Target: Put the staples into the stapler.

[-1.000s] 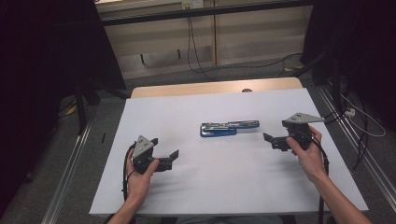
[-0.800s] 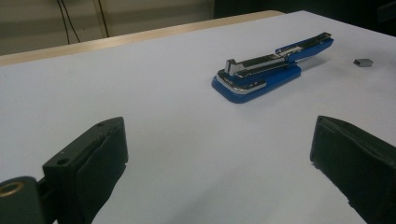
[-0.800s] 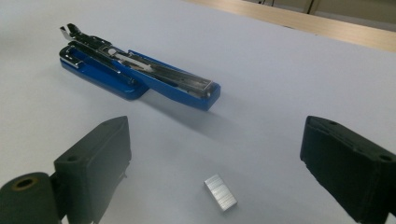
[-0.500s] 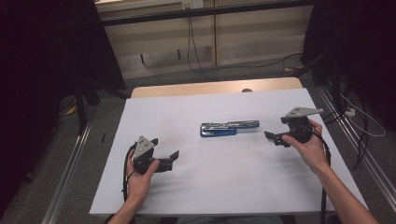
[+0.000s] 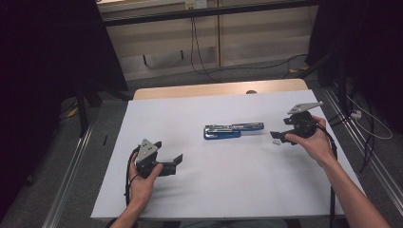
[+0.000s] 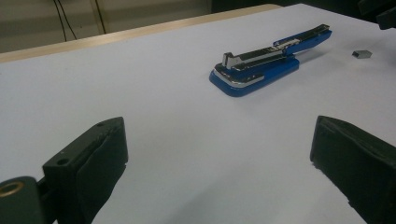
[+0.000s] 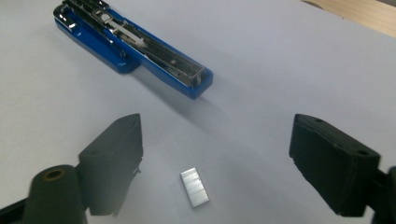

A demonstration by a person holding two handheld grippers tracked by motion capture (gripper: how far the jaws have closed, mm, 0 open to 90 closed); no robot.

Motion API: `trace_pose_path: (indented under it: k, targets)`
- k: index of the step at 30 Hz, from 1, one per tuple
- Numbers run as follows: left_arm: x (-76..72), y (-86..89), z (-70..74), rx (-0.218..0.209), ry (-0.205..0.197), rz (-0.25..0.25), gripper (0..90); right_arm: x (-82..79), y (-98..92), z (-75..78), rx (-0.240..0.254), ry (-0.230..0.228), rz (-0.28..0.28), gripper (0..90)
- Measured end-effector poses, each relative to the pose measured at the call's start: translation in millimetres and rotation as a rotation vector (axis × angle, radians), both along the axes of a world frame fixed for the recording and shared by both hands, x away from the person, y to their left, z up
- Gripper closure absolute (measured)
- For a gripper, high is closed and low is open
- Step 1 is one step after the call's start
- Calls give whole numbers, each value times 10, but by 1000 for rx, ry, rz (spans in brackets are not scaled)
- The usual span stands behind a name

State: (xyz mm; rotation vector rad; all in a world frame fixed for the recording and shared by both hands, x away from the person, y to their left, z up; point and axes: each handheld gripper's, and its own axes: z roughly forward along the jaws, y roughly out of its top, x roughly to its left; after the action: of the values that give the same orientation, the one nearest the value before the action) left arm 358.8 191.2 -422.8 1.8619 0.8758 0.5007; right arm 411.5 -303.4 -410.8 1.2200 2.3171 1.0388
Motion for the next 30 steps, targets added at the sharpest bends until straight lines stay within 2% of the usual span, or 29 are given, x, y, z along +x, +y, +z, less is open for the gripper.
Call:
trace_pose_path:
  k: [3,5,9,12,21,26,30]
  targets:
    - [1,2,-1,0,1,3,43,14,-11,-13,-4,13,11,257]
    - [-2,0,2,-4,1,5,43,24,-11,-34,-8,41,29,312]
    - [0,-4,-3,1,-2,4,43,37,16,-71,-60,104,84,435]
    - [-1,-1,-6,10,0,4,43,49,31,-85,-87,129,108,501]
    - [0,-24,-3,9,-4,0,43,44,45,-116,-135,198,152,599]
    - [7,-35,-8,15,-6,-5,43,51,65,-120,-180,209,168,635]
    - [10,-28,-18,18,4,-7,43,72,73,-147,-195,231,176,668]
